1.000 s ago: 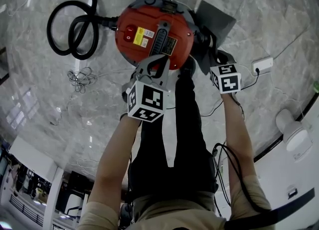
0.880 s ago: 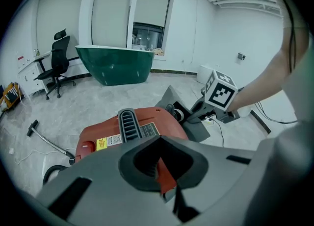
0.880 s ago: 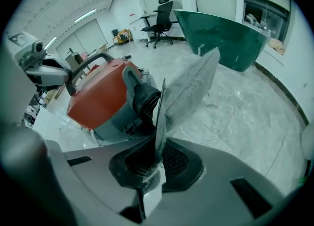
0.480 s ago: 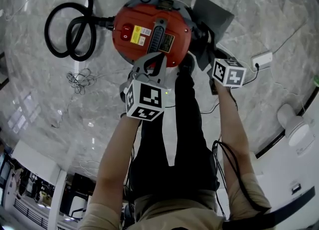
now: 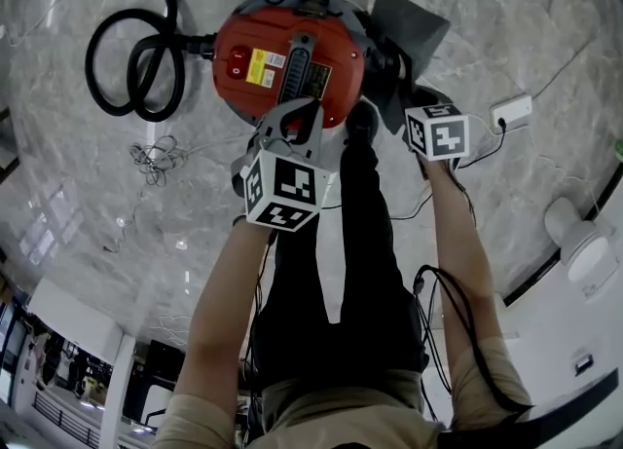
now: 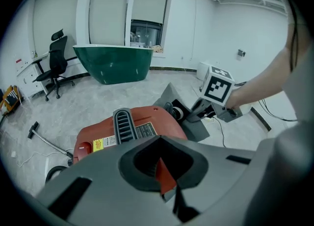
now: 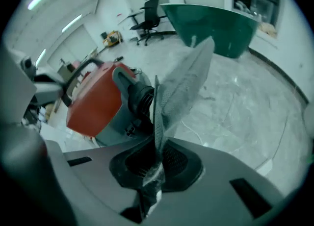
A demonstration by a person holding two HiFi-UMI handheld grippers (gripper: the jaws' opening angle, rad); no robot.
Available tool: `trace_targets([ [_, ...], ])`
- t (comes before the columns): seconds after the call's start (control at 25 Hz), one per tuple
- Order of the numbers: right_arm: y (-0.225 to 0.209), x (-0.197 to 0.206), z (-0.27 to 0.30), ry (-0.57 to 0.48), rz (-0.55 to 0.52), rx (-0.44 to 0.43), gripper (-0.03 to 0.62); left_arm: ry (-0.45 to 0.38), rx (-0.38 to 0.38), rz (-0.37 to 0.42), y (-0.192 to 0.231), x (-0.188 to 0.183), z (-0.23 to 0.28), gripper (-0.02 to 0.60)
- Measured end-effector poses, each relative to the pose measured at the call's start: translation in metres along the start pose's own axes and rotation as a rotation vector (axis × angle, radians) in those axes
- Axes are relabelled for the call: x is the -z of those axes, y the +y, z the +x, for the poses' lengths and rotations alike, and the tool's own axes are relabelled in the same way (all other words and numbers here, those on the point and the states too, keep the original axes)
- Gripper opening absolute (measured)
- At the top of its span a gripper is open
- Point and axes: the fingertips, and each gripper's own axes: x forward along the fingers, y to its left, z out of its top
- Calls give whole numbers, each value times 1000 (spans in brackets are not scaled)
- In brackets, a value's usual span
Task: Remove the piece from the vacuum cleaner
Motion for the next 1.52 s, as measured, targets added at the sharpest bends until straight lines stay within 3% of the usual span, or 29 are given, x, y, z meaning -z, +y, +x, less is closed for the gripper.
trace_targets([
  [0.08, 0, 3, 2, -5, -28, 3, 18, 8, -4, 11, 0, 2, 0, 4],
  [0.24, -1, 4, 2, -22, -215, 55, 18, 19, -3, 4, -1, 0, -1, 3],
  [0.48, -3, 6, 6, -63, -217, 46, 17, 25, 2, 19, -1, 1, -1, 3],
  [0.68, -3, 8, 7, -33, -363, 12, 18, 38, 10, 32, -1, 2, -1, 3],
  [0.8, -4, 6, 8, -58, -271, -3, 18, 36, 5, 21, 1, 1, -2, 3],
  [0.96, -1, 6, 10, -132, 93, 10, 18, 43, 2, 34, -2, 3, 0, 3],
  [1.0, 0, 7, 11, -136, 130, 27, 17, 51, 5, 42, -4, 3, 2, 3],
  [1.04, 1, 8, 12, -125, 108, 44, 17, 61, 9, 55, -7, 3, 6, 3],
  [1.12, 0, 10, 14, -82, -34, 58, 15, 76, 17, 75, -13, 3, 12, 3],
  [1.24, -3, 12, 16, -29, -164, 20, 15, 77, 26, 78, -15, 2, 13, 3],
  [1.4, -3, 12, 18, -1, -143, -39, 15, 81, 29, 111, -14, 3, 10, 3],
  [1.52, -4, 14, 16, 10, -125, -64, 15, 81, 35, 91, -12, 2, 9, 3],
])
